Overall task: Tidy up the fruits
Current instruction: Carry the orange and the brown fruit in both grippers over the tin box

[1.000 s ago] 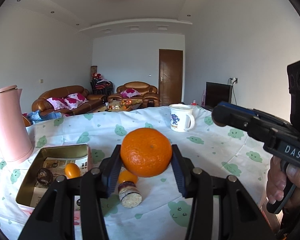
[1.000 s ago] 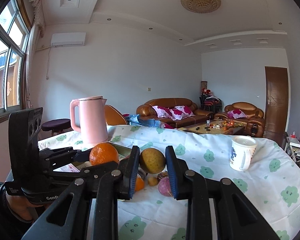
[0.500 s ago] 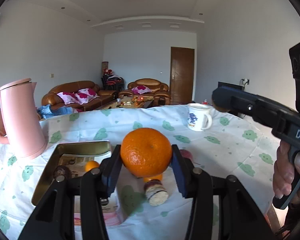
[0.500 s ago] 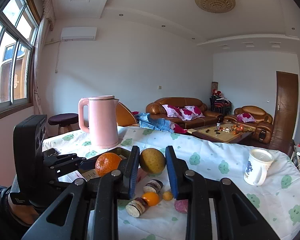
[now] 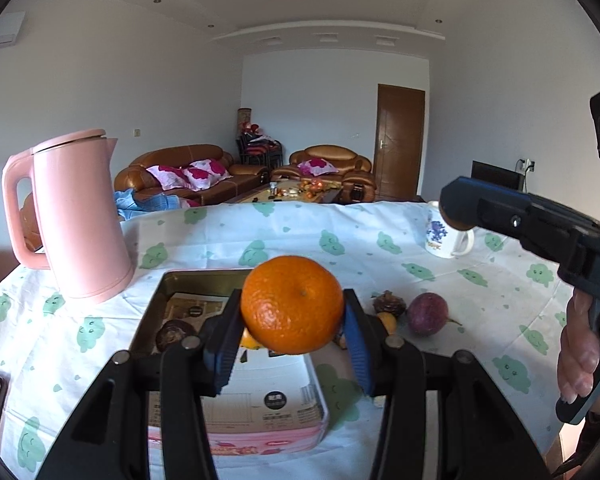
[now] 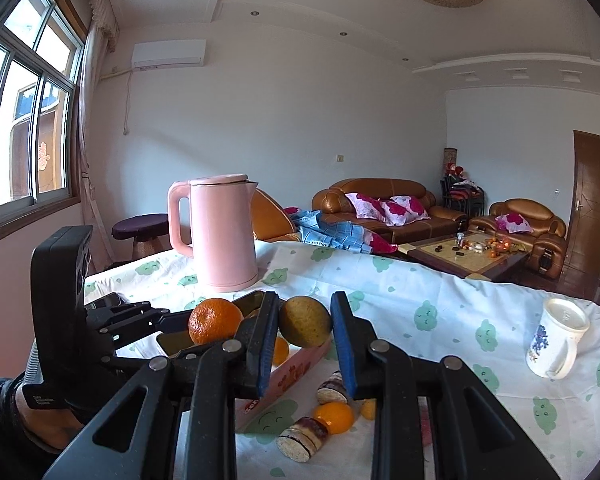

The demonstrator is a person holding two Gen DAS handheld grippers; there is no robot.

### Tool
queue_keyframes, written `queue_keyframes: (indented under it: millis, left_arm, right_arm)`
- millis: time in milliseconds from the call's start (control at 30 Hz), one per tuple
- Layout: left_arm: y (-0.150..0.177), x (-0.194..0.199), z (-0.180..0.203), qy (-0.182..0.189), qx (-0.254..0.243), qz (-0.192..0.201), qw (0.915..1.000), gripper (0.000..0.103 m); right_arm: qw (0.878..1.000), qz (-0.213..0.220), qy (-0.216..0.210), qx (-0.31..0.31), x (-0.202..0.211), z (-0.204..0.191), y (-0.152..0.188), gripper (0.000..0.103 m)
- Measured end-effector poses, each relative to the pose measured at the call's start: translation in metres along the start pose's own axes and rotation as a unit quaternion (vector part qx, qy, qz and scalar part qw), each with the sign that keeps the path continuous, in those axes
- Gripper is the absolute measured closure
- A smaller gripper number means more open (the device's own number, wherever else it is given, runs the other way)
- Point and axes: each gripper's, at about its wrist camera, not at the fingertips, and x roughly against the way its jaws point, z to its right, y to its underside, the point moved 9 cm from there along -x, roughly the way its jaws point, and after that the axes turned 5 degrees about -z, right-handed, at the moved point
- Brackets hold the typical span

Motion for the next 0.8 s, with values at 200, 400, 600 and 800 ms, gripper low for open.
queue_keyframes:
  millis: [200,400,600,800]
  left_arm:
    - [0.002,-0.004,-0.017,-0.015,0.006,-0.01,0.9998,0.054]
    - [0.004,-0.009,-0.03,-0.028,0.01,-0.02,0.9994,0.054]
    - [0.006,-0.011,-0.043,-0.038,0.012,-0.027,0.9988,0.054]
    - [0.008,-0.014,-0.054,-0.047,0.015,-0.035,0.9982,0.054]
  right_arm:
    - [1.0,-0.01,-0.01,0.0,-0.014,-0.008,-0.003,0.075]
    - [1.0,-0.022,-0.015,0.011,-0.032,-0.017,-0.005,0.075]
    - [0.999,-0.032,-0.022,0.011,-0.047,-0.021,-0.002,0.075]
    - [0.999,-0.043,-0.032,0.008,-0.067,-0.026,0.002,0.075]
